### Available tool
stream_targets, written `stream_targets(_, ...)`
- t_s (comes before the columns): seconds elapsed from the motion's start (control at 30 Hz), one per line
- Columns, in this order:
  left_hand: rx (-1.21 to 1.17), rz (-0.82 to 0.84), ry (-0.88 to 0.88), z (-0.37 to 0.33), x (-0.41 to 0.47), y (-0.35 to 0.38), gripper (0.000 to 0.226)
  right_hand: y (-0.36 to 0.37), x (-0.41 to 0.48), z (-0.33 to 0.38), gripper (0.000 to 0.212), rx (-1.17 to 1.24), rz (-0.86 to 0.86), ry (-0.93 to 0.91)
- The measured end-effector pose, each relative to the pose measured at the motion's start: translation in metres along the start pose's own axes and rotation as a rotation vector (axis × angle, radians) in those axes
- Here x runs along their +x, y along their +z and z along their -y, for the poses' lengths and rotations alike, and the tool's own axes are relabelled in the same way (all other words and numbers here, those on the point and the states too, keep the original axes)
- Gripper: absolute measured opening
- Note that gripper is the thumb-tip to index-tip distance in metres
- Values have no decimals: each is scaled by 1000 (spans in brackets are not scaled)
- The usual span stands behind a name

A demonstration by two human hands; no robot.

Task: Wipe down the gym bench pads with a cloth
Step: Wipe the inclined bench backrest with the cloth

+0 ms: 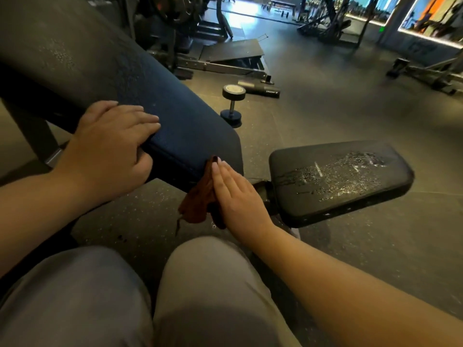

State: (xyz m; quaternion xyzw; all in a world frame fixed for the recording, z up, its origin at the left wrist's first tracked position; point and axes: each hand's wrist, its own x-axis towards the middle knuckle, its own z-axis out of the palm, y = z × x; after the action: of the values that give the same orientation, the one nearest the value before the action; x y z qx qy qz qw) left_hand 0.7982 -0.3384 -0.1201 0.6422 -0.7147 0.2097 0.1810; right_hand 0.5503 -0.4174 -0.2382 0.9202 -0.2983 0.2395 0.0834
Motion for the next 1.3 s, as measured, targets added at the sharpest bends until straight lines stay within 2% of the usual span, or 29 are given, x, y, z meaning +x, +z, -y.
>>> stream_targets(0.1, 43, 60, -10, -11, 2, 3, 64, -2, 37, 39, 71, 16, -68, 66)
stream_targets(0.17, 75, 113, 6, -19, 3, 8, 66, -5, 56, 48, 71, 50, -91, 14)
stream_targets(0.3, 108, 193, 6, -31, 10, 13, 65, -6, 40, 13, 71, 111, -11, -120)
stream_targets(0.43, 96, 225, 3, -31, 8, 11, 68, 7, -10, -31, 84, 122, 43, -61)
stream_targets(0.5, 105, 252, 29, -28, 8, 8, 71, 7, -17, -41, 84, 111, 65, -69)
stream_targets(0.63, 118, 256, 18, -31, 6, 6, 70, -3, 21, -3, 73, 156, 56, -23)
stream_targets(0.73, 106, 239, -43, -41, 9, 7, 65, -14, 67, 25, 70, 222, 42, -72)
stream_targets(0.87, 97, 255, -63, -44, 15, 4, 64, -19, 47, -13, 76, 233, 160, -161)
stream_targets(1.0, 97, 302, -29, -48, 18, 4, 60, -18, -2, -51, 77, 180, 245, -117)
stream_targets(1.1, 92, 363, -5, -63, 32, 11, 51, -20, 18, -39, 80, 157, 339, -112)
stream_targets(1.23, 85, 413, 5, -80, 49, 33, 44, -23, 47, -13, 77, 299, 325, -18)
stream_targets(1.3, 58, 410, 4, -81, 56, 40, 42, -25, 45, -20, 76, 322, 361, -30)
